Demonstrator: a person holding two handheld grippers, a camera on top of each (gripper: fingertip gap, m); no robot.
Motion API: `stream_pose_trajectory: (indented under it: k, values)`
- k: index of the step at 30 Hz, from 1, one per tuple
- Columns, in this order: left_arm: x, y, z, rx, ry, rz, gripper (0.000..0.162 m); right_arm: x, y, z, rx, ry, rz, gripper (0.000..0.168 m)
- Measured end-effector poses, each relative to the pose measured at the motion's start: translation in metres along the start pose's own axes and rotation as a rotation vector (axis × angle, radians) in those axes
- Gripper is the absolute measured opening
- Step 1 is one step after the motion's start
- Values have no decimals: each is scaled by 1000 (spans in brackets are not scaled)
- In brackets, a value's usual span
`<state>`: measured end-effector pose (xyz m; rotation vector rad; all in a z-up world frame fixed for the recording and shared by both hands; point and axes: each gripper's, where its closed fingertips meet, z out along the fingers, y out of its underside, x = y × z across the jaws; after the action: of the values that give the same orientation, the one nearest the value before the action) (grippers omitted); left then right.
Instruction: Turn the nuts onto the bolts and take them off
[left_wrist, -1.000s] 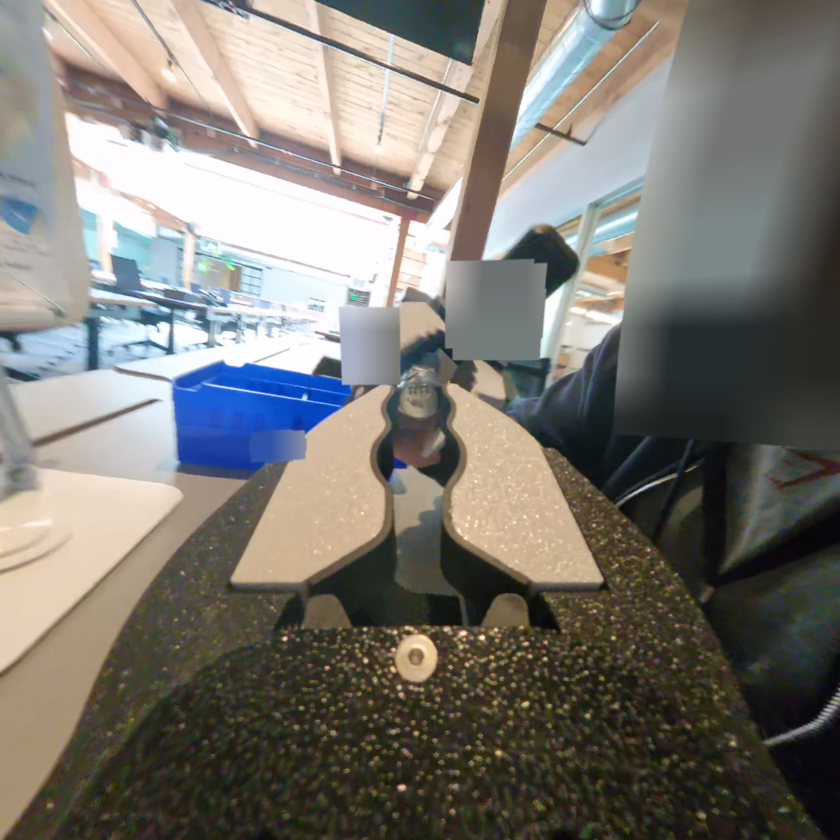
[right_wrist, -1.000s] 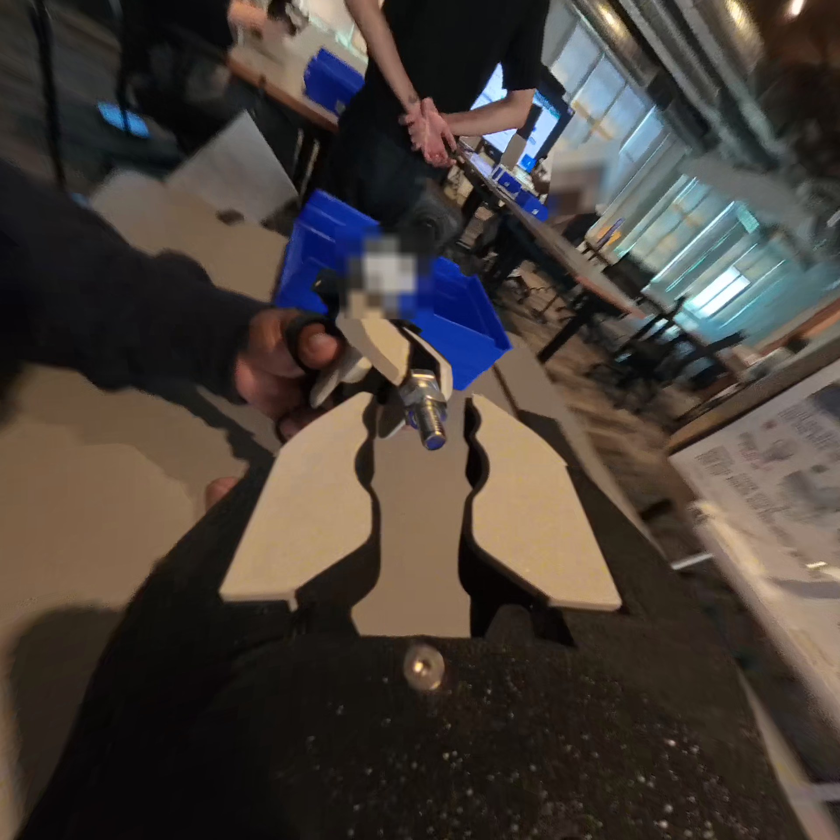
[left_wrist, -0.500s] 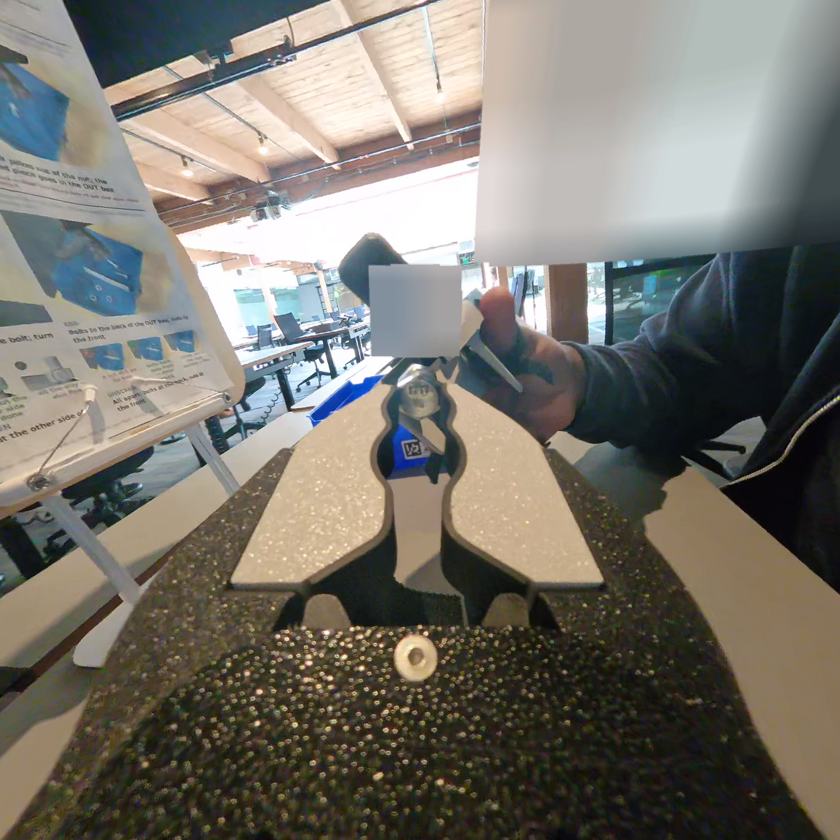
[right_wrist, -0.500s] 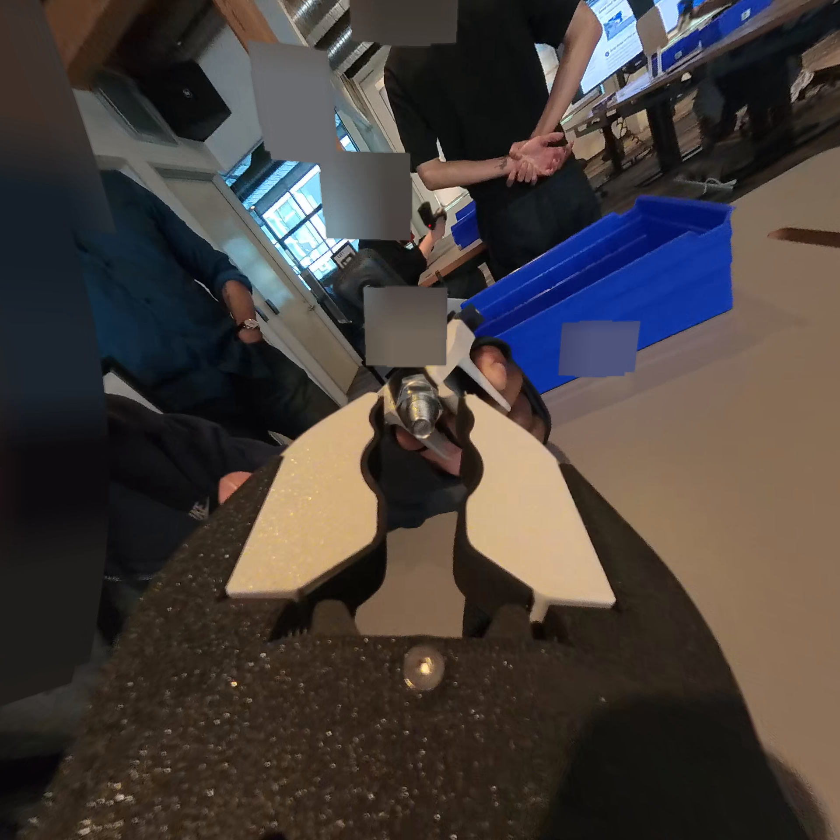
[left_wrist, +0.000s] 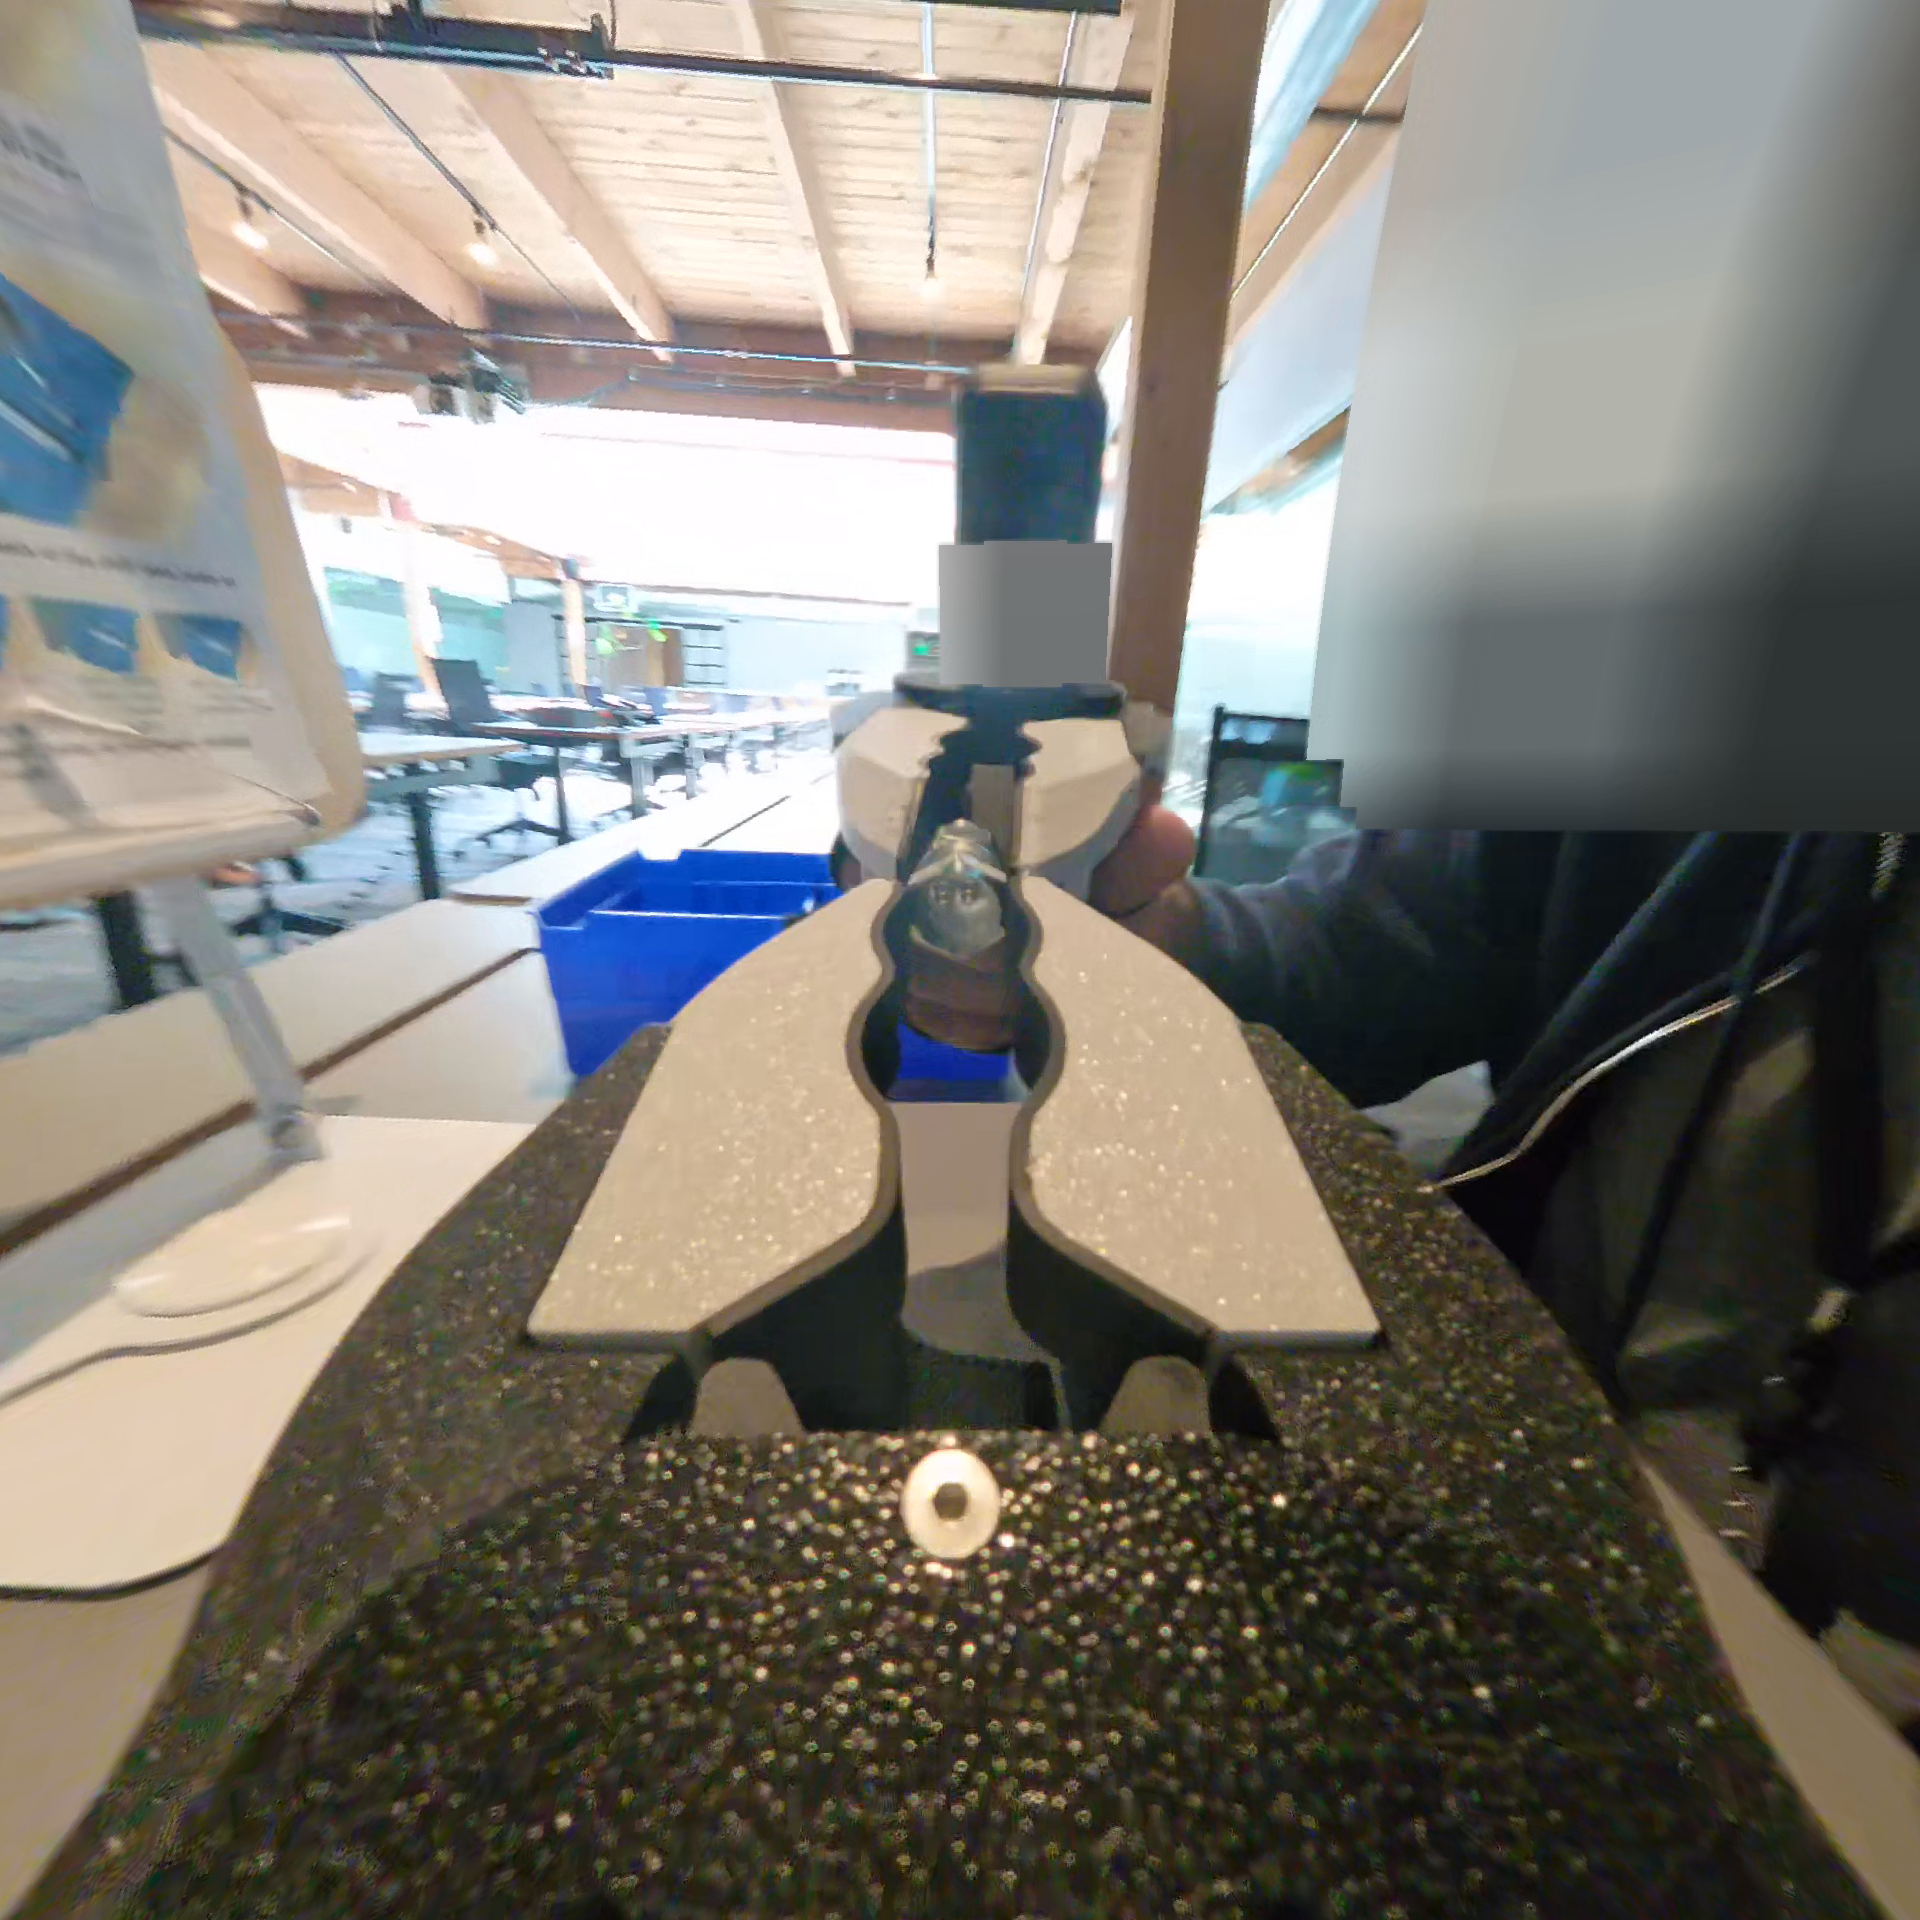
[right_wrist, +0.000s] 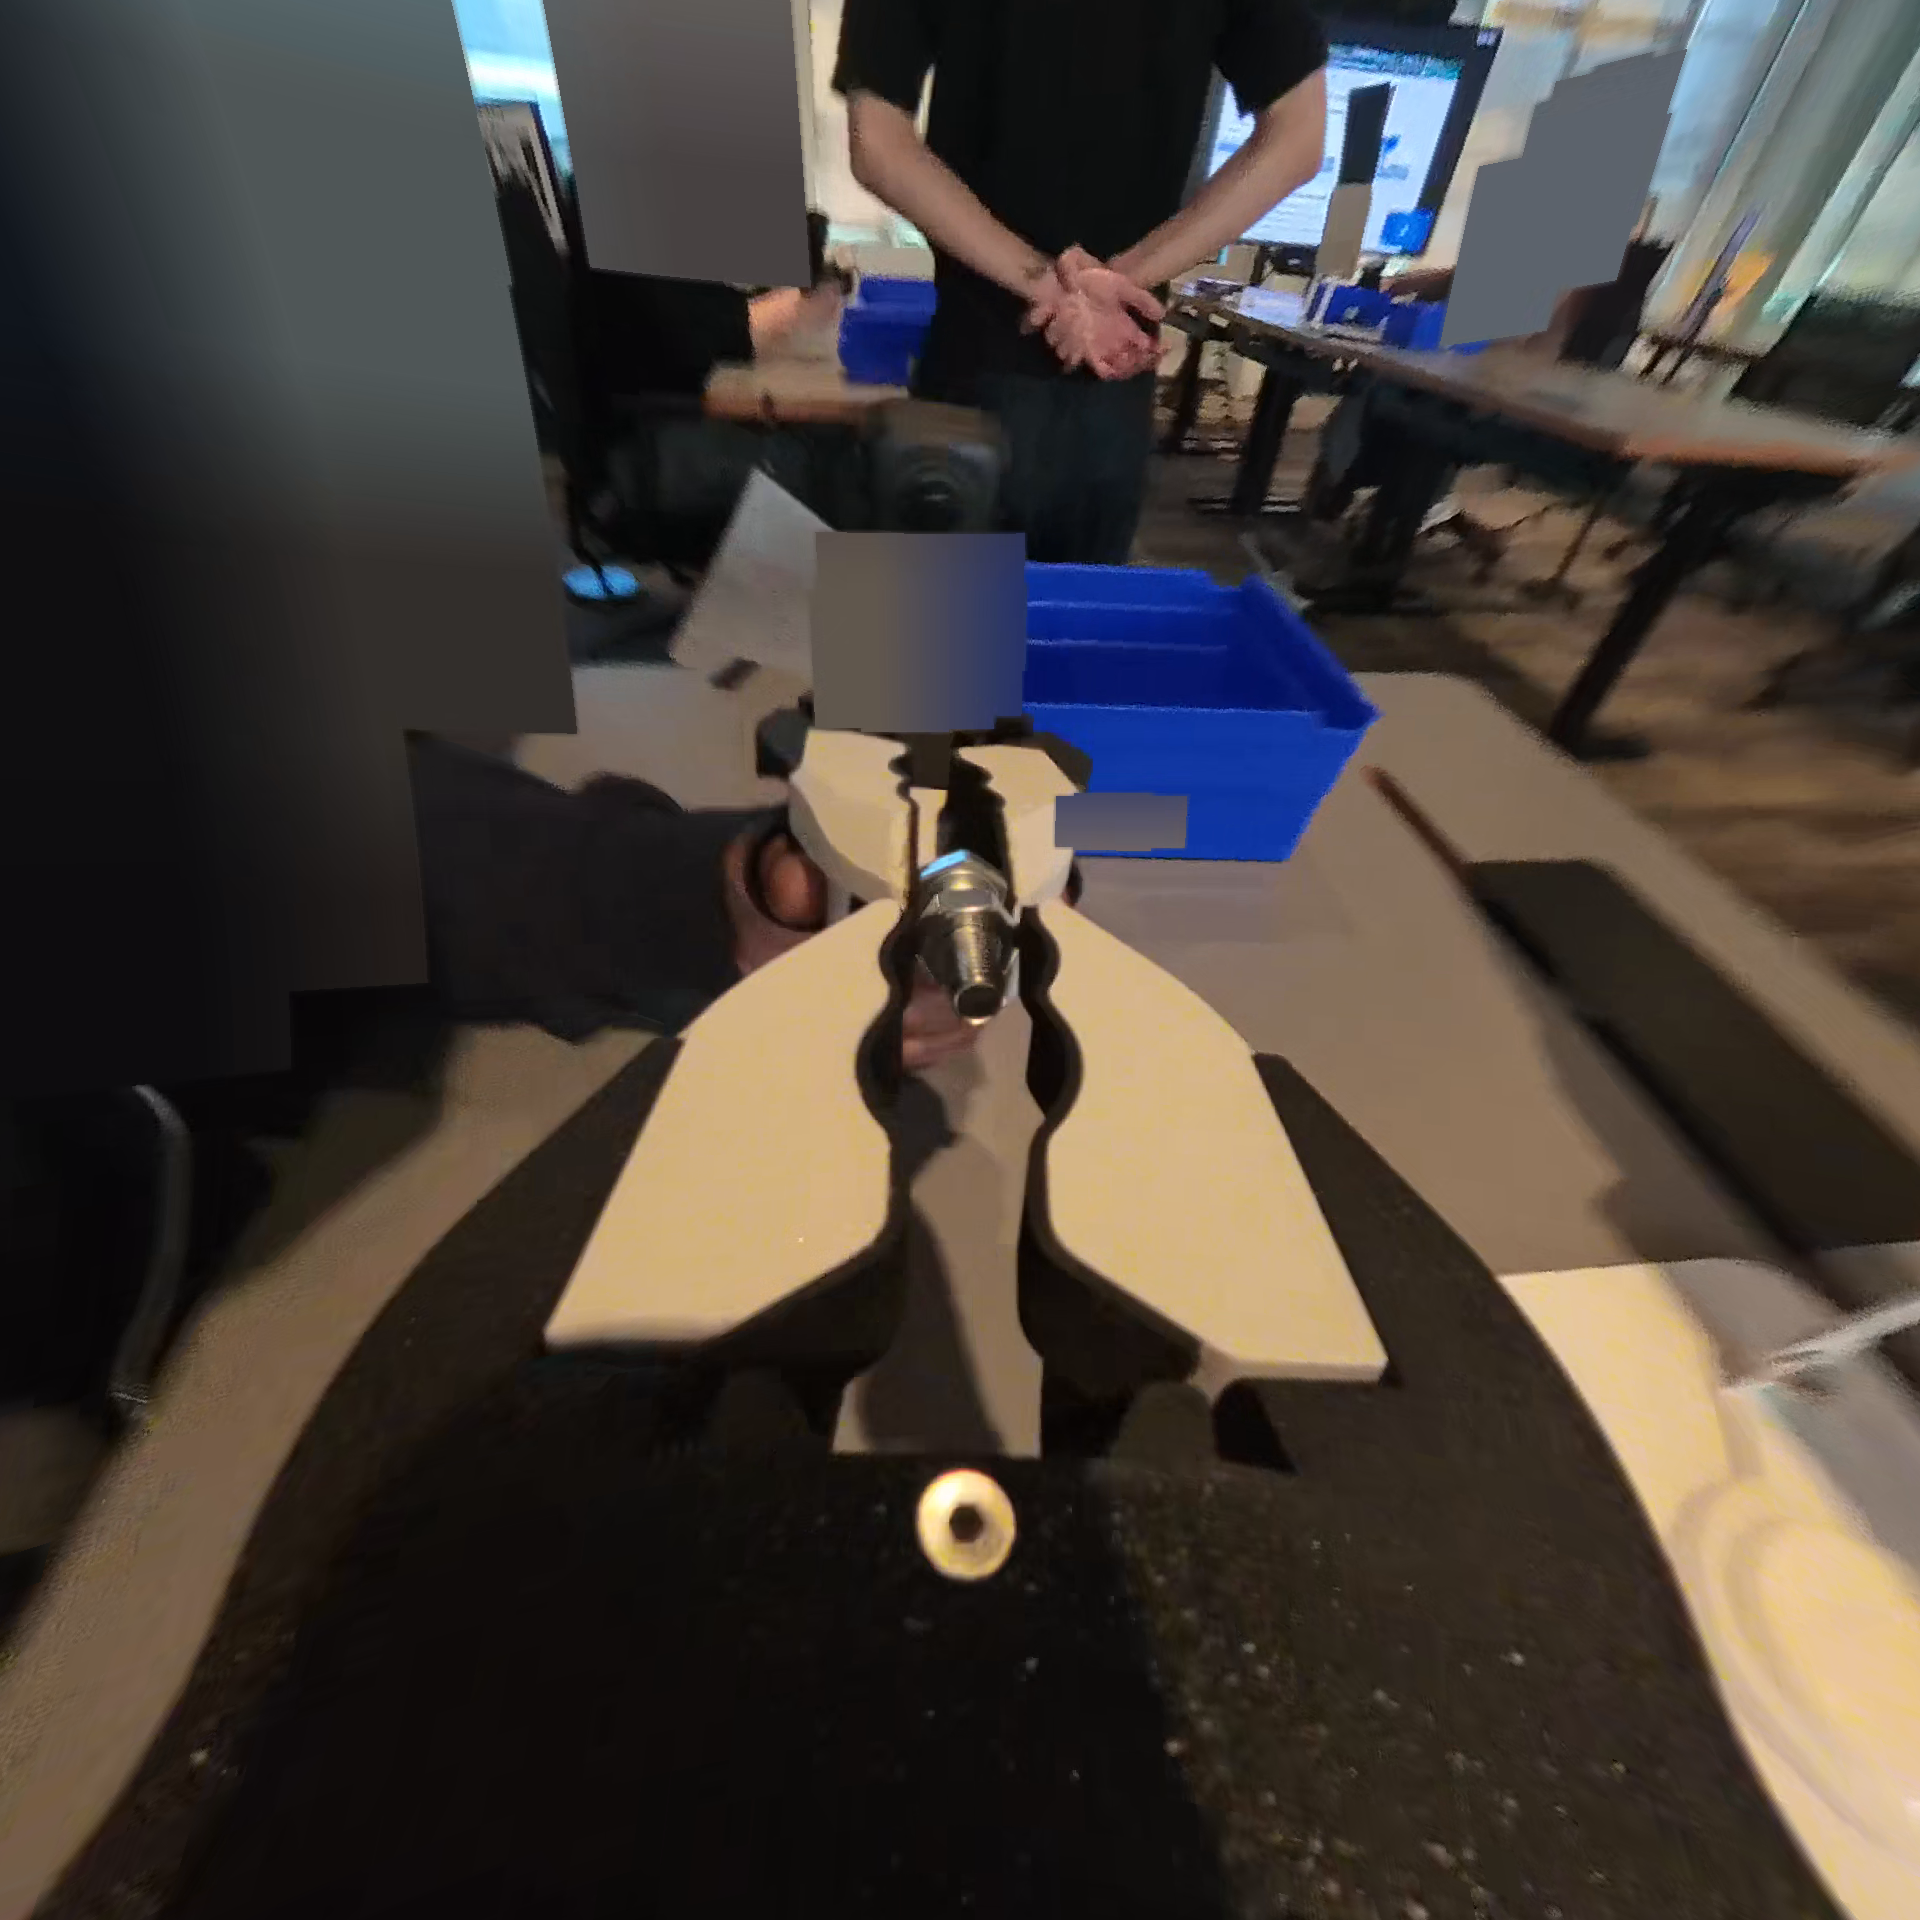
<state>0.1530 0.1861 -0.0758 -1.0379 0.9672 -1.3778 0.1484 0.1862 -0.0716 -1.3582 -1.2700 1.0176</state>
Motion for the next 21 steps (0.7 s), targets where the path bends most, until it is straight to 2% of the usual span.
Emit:
stream_pose_trajectory:
  k: [5, 6, 8, 10, 14, 18, 21]
  values:
    - [-4, 7, -1, 31, 77, -225, 16, 4, 11, 1, -140, 197, -545, 18]
    - [-5, 8, -1, 34, 70, -226, 16, 5, 12, 1, -155, 222, -581, 18]
    - [-4, 5, -2, 44, 69, -189, 16, 3, 8, 2, -121, 201, -488, 20]
    - [-2, -2, -3, 65, 56, -137, 16, 2, 0, 0, -49, 156, -330, 32]
    - [-2, -16, -10, 110, 9, -19, 16, 2, -12, -4, 85, 1, 71, 43]
    - [-1, -20, -13, 104, -36, 100, 17, 2, -16, -4, 182, -160, 462, 45]
    - [1, -18, -11, 74, -53, 156, 17, 5, -13, -4, 214, -191, 597, 40]
